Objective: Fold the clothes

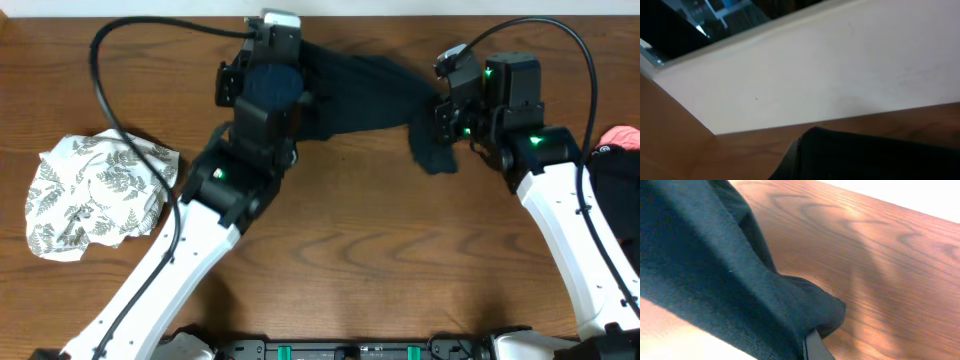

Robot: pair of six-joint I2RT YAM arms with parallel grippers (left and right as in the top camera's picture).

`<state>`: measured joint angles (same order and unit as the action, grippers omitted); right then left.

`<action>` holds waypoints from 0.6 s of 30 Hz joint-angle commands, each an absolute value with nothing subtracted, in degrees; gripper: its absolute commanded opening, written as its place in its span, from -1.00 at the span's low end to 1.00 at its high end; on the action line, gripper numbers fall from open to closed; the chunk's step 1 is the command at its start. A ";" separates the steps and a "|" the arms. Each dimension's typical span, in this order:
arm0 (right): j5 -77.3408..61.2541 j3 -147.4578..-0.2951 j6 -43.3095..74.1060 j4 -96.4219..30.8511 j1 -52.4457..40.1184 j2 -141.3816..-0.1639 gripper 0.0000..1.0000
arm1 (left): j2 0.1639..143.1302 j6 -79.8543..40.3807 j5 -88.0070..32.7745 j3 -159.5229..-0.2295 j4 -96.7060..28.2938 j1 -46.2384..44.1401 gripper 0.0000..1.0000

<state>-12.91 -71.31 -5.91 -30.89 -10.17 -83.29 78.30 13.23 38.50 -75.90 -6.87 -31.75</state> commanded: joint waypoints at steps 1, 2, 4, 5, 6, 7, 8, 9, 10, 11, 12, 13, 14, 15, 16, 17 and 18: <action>-3.64 -71.85 -7.42 -31.05 -9.13 -84.49 -0.94 | 79.79 6.46 35.97 -77.91 -6.87 -28.16 -0.88; -3.81 -71.85 -7.44 -31.42 -8.99 -84.51 -0.92 | 79.94 5.78 35.97 -77.91 -7.16 -27.83 -0.88; -3.86 -71.85 -7.92 -32.80 -8.95 -84.49 -0.88 | 79.90 5.74 35.99 -77.91 -7.31 -27.66 -0.88; -3.88 -71.85 -8.01 -33.65 -8.95 -84.42 -0.85 | 79.61 5.89 35.99 -77.91 -7.29 -27.75 -0.88; -3.86 -71.85 -8.01 -34.37 -8.95 -84.38 -0.82 | 79.18 6.00 36.01 -77.91 -7.31 -28.03 -0.88; -3.88 -71.85 -7.99 -35.27 -8.97 -84.27 -0.80 | 78.70 6.44 36.03 -77.91 -7.55 -28.40 -0.88; -3.88 -71.88 -7.99 -36.10 -9.02 -84.05 -0.77 | 78.04 7.05 36.05 -77.91 -7.92 -28.84 -0.88; -3.90 -71.90 -7.92 -37.12 -9.04 -83.66 -0.77 | 77.17 7.53 36.05 -77.91 -8.91 -29.47 -0.88; -3.90 -71.90 -7.77 -38.06 -9.06 -83.18 -0.76 | 76.25 7.81 36.23 -77.91 -10.07 -30.15 -0.88; -3.88 -71.90 -7.60 -39.22 -9.06 -82.41 -0.76 | 75.31 7.84 36.73 -77.91 -11.44 -30.96 -0.88; -3.90 -71.90 -7.18 -40.12 -9.06 -81.69 -0.74 | 74.13 7.84 37.34 -77.91 -13.23 -31.94 -0.90; -3.90 -71.90 -6.22 -41.10 -9.06 -80.68 -0.74 | 73.08 7.84 38.00 -77.91 -14.81 -32.82 -0.88; -3.92 -71.90 -5.48 -41.93 -9.06 -79.68 -0.74 | 71.96 7.84 38.74 -77.91 -16.40 -33.78 -0.88; -3.92 -71.90 -4.69 -42.83 -9.06 -78.37 -0.74 | 70.89 7.81 39.57 -77.91 -17.85 -34.85 -0.88; -4.16 -71.90 -4.67 -43.51 -9.06 -77.19 -0.74 | 69.63 7.81 40.21 -77.91 -19.44 -36.14 -0.88; -4.97 -71.90 -4.67 -44.07 -9.06 -75.85 -0.72 | 68.53 7.79 40.53 -77.91 -20.64 -37.26 -0.88; -6.31 -71.90 -4.71 -44.40 -9.06 -74.74 -0.70 | 67.37 7.79 40.60 -77.91 -21.78 -38.46 -0.88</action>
<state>-4.93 -71.29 -6.22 -43.81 -9.50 -79.66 71.35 7.90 37.50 -75.90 -20.27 -35.66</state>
